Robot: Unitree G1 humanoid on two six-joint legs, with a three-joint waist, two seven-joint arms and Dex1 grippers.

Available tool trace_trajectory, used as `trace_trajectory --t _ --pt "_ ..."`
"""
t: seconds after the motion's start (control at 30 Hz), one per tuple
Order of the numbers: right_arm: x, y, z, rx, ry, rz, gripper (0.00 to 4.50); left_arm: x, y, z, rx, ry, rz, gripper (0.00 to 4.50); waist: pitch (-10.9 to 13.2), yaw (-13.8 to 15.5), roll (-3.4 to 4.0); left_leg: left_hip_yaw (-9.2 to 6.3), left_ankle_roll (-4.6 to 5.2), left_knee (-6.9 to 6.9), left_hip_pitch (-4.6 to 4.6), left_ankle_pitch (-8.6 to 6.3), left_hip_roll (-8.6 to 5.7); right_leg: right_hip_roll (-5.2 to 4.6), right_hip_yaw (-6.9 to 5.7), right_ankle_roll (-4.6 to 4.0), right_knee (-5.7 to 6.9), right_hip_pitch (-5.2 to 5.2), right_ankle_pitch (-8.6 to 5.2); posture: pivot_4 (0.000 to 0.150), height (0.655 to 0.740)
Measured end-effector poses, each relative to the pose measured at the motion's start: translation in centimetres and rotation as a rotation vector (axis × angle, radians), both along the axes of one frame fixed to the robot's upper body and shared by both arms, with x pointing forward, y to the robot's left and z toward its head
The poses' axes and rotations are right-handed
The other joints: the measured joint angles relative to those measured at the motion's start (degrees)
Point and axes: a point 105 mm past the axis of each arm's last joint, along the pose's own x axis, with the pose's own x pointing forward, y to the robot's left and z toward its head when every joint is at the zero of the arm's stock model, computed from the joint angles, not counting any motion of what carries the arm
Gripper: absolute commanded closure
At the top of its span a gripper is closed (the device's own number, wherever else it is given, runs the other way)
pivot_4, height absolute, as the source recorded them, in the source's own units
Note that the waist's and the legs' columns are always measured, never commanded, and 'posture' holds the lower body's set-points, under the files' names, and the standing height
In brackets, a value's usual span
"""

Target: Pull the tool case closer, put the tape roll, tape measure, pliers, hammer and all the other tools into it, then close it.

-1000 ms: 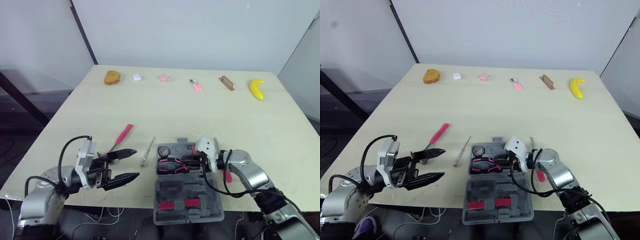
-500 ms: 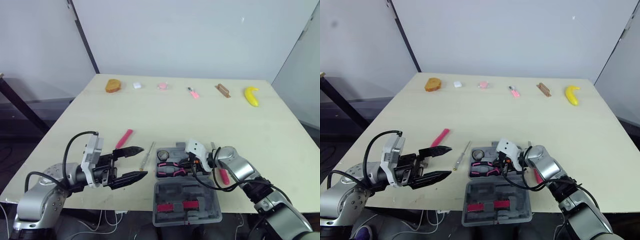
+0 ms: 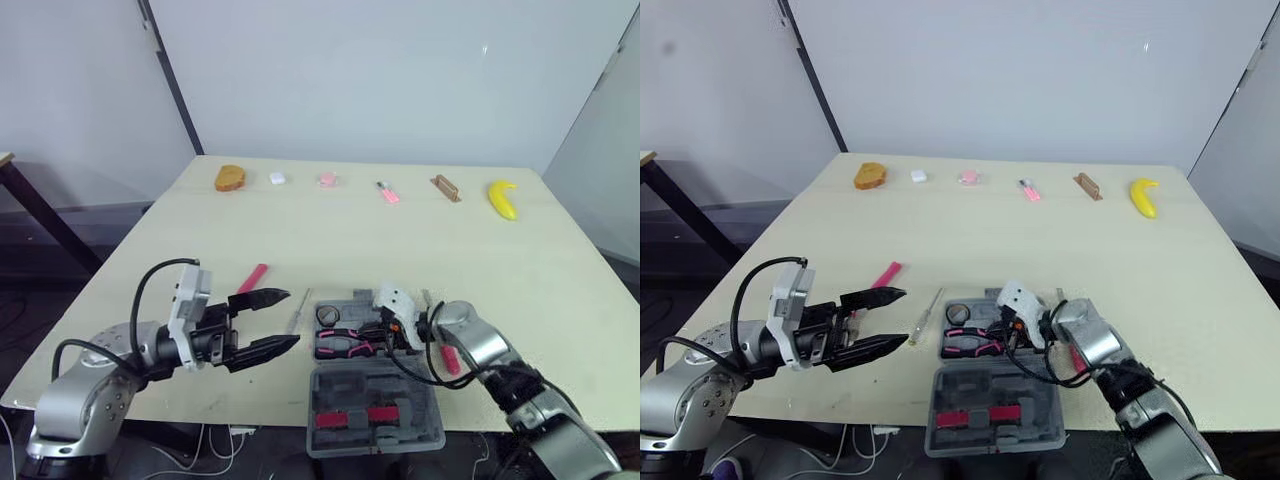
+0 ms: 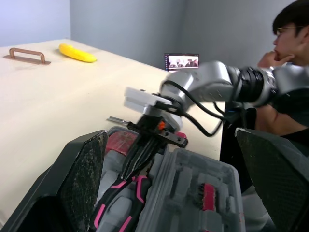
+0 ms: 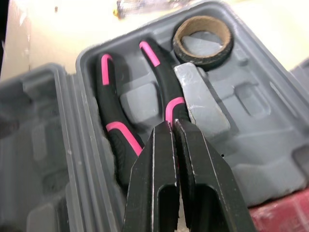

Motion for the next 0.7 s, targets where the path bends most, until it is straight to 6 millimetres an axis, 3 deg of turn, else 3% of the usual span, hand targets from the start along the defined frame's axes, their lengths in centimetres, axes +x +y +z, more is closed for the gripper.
trace_trajectory --t 0.13,0.23,0.33,0.53,0.7 --pt "-0.7 -0.8 2.6 0.123 -0.052 -0.019 4.36 0.6 0.1 0.0 0.019 0.016 0.039 0.0 1.09 -0.01 0.56 0.05 0.03 0.04 -0.81 0.03 -0.08 0.0 0.09 0.06 0.02 -0.72 0.04 0.15 0.74" --pt "-0.6 -1.7 6.6 0.184 -0.167 -0.012 4.36 0.9 -0.2 -0.2 0.045 0.03 0.04 0.0 1.4 0.03 0.49 0.05 0.01 0.01 -1.19 0.03 -0.05 0.23 0.13 0.27 0.03 -1.1 0.16 0.15 0.74" --pt "-1.1 -2.4 8.4 0.215 -0.206 -0.005 4.36 1.2 -0.2 -0.2 0.063 0.023 0.039 0.0 1.58 0.09 0.31 0.05 -0.01 -0.14 -1.21 0.02 -0.02 0.34 0.11 0.22 -0.03 -1.14 0.12 0.15 0.74" --pt "-2.8 -4.2 9.9 0.222 -0.248 -0.005 4.36 2.5 2.1 -2.2 0.141 0.019 0.067 0.0 1.94 0.09 0.32 0.25 0.0 -0.17 -1.21 0.01 -0.02 0.31 0.11 0.21 -0.13 -1.15 0.11 0.15 0.74" --pt "-3.7 -6.6 9.4 0.172 -0.255 -0.035 4.36 2.5 4.1 -4.3 0.206 0.011 0.085 0.0 2.05 0.16 0.19 0.28 0.0 -0.15 -1.27 0.01 -0.02 0.24 0.08 0.21 -0.28 -1.14 0.11 0.15 0.74"
